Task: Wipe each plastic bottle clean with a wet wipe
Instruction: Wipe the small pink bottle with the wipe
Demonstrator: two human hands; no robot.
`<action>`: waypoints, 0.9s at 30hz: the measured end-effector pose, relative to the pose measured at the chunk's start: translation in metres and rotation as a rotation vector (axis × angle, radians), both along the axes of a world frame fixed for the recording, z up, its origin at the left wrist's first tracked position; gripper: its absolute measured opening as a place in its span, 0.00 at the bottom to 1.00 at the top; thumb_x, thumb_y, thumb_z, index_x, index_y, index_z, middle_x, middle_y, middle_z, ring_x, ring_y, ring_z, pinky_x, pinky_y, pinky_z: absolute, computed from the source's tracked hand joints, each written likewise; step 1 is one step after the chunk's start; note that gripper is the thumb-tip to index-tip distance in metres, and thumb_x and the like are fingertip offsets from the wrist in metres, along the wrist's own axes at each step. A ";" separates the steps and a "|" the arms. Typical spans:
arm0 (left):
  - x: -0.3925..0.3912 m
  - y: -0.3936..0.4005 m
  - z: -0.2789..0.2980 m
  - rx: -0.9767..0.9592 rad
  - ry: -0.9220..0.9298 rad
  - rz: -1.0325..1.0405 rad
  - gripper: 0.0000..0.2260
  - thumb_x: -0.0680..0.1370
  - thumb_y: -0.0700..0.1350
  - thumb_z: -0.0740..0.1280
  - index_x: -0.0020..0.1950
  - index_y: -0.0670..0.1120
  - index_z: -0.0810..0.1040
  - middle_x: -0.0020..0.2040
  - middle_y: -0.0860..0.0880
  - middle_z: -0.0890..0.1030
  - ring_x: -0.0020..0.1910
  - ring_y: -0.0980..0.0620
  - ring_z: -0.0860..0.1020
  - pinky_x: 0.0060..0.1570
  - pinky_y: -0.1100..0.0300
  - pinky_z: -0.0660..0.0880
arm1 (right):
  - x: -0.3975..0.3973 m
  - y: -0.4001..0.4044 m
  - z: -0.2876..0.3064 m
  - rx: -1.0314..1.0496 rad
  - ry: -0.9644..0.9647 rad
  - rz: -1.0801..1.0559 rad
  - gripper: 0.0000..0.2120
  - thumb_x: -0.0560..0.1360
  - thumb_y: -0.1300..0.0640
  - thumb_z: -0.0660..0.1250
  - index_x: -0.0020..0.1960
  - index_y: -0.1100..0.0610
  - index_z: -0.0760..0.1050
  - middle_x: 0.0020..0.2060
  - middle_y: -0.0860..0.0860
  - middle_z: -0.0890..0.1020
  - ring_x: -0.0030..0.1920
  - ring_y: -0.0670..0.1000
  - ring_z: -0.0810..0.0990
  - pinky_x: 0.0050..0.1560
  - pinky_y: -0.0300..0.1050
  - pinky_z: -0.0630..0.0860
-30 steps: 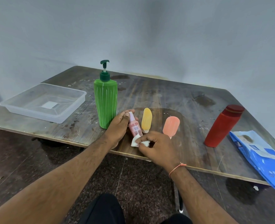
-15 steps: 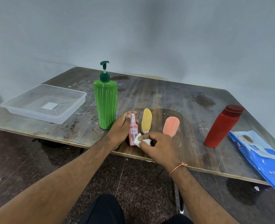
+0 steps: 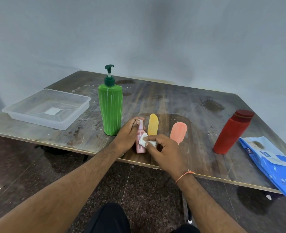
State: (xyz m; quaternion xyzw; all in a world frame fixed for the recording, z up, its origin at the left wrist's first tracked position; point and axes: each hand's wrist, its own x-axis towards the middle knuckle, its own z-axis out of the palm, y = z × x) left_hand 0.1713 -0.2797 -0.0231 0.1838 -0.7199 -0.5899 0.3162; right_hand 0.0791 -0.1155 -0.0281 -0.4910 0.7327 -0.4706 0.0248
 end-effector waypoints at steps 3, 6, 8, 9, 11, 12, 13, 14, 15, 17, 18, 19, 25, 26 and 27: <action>0.000 -0.002 0.000 0.010 0.004 -0.011 0.11 0.89 0.45 0.57 0.66 0.49 0.77 0.47 0.48 0.83 0.43 0.54 0.81 0.46 0.58 0.79 | 0.002 0.003 0.004 0.013 0.011 0.090 0.11 0.81 0.53 0.74 0.62 0.44 0.86 0.52 0.39 0.84 0.54 0.41 0.81 0.51 0.34 0.76; 0.000 -0.002 0.003 0.024 0.009 -0.005 0.10 0.88 0.45 0.60 0.65 0.48 0.79 0.46 0.48 0.84 0.43 0.53 0.82 0.46 0.56 0.80 | 0.002 0.005 0.004 0.049 -0.044 0.126 0.09 0.78 0.53 0.76 0.56 0.43 0.88 0.50 0.39 0.85 0.53 0.42 0.82 0.49 0.36 0.78; 0.001 -0.002 0.003 0.011 0.009 0.011 0.10 0.87 0.46 0.63 0.65 0.47 0.80 0.46 0.50 0.85 0.44 0.54 0.82 0.49 0.57 0.80 | 0.001 0.004 0.003 0.029 -0.092 0.084 0.08 0.76 0.55 0.77 0.52 0.43 0.89 0.48 0.37 0.85 0.51 0.42 0.82 0.47 0.37 0.78; 0.001 -0.002 0.003 0.006 0.010 0.018 0.10 0.86 0.46 0.64 0.65 0.46 0.81 0.47 0.51 0.85 0.45 0.56 0.82 0.50 0.58 0.79 | 0.000 0.003 0.002 0.009 -0.098 0.061 0.08 0.76 0.55 0.76 0.51 0.44 0.89 0.48 0.36 0.85 0.51 0.42 0.82 0.47 0.37 0.77; 0.001 -0.002 0.002 0.005 0.013 0.021 0.10 0.86 0.46 0.65 0.65 0.46 0.82 0.48 0.52 0.85 0.47 0.56 0.82 0.51 0.59 0.79 | -0.001 0.001 0.001 -0.032 -0.081 0.042 0.08 0.78 0.56 0.75 0.54 0.46 0.88 0.47 0.37 0.85 0.51 0.43 0.82 0.48 0.37 0.76; 0.001 -0.003 0.002 0.005 0.014 0.018 0.10 0.86 0.46 0.66 0.65 0.47 0.82 0.49 0.51 0.85 0.47 0.55 0.82 0.52 0.59 0.79 | 0.000 0.000 0.001 -0.045 -0.071 0.048 0.08 0.79 0.56 0.75 0.56 0.46 0.88 0.48 0.37 0.85 0.51 0.43 0.82 0.49 0.37 0.76; 0.001 -0.003 0.002 0.009 0.015 0.015 0.10 0.85 0.46 0.66 0.64 0.47 0.83 0.49 0.52 0.85 0.47 0.56 0.81 0.51 0.60 0.79 | 0.000 0.000 0.002 -0.051 -0.064 0.063 0.09 0.80 0.55 0.75 0.57 0.46 0.88 0.49 0.38 0.85 0.52 0.43 0.82 0.50 0.36 0.75; 0.002 -0.002 0.003 0.014 0.016 0.013 0.10 0.85 0.45 0.66 0.64 0.46 0.83 0.48 0.52 0.85 0.47 0.57 0.81 0.50 0.61 0.78 | 0.000 0.001 0.002 -0.049 -0.059 0.085 0.09 0.80 0.55 0.75 0.59 0.45 0.87 0.50 0.39 0.85 0.52 0.44 0.82 0.50 0.36 0.76; 0.002 -0.002 0.004 0.017 0.016 0.012 0.10 0.85 0.45 0.67 0.64 0.46 0.83 0.48 0.53 0.85 0.46 0.58 0.81 0.49 0.63 0.78 | 0.000 0.002 0.003 -0.040 -0.059 0.110 0.09 0.80 0.54 0.75 0.59 0.45 0.87 0.50 0.41 0.85 0.52 0.45 0.82 0.50 0.37 0.76; 0.003 0.000 0.005 0.016 0.020 0.004 0.10 0.84 0.45 0.68 0.64 0.45 0.84 0.49 0.54 0.86 0.48 0.58 0.83 0.49 0.64 0.78 | 0.000 0.004 0.002 -0.021 -0.076 0.150 0.09 0.78 0.54 0.77 0.56 0.44 0.88 0.49 0.43 0.85 0.52 0.47 0.83 0.49 0.41 0.78; 0.003 0.001 0.006 0.018 0.025 -0.005 0.09 0.84 0.44 0.68 0.62 0.46 0.84 0.49 0.54 0.87 0.49 0.57 0.83 0.49 0.64 0.79 | 0.000 0.005 0.001 -0.021 -0.089 0.151 0.08 0.76 0.54 0.78 0.54 0.44 0.89 0.48 0.42 0.85 0.51 0.47 0.83 0.48 0.43 0.79; 0.004 0.003 0.007 0.017 0.028 -0.017 0.08 0.84 0.44 0.68 0.61 0.48 0.84 0.48 0.55 0.88 0.49 0.58 0.84 0.49 0.65 0.79 | 0.000 0.005 0.000 -0.030 -0.101 0.134 0.08 0.75 0.55 0.79 0.51 0.44 0.89 0.48 0.42 0.85 0.51 0.47 0.83 0.47 0.44 0.80; 0.005 0.005 0.010 -0.034 0.017 -0.039 0.08 0.85 0.43 0.66 0.57 0.54 0.84 0.45 0.60 0.87 0.45 0.64 0.83 0.47 0.69 0.77 | 0.000 -0.001 0.000 -0.119 -0.095 0.071 0.08 0.79 0.55 0.75 0.55 0.45 0.87 0.47 0.40 0.84 0.50 0.47 0.83 0.49 0.41 0.78; 0.005 0.005 0.009 -0.037 0.010 -0.042 0.08 0.85 0.43 0.66 0.58 0.52 0.84 0.45 0.60 0.87 0.45 0.64 0.82 0.46 0.69 0.77 | 0.000 -0.001 0.001 -0.113 -0.081 0.085 0.08 0.80 0.55 0.74 0.57 0.44 0.87 0.48 0.40 0.83 0.51 0.47 0.82 0.49 0.42 0.78; 0.005 0.004 0.009 -0.038 0.003 -0.041 0.07 0.85 0.43 0.67 0.59 0.51 0.84 0.44 0.59 0.87 0.44 0.63 0.82 0.46 0.68 0.77 | 0.000 0.000 0.002 -0.096 -0.067 0.099 0.09 0.80 0.55 0.74 0.58 0.44 0.87 0.49 0.41 0.83 0.52 0.47 0.82 0.50 0.42 0.78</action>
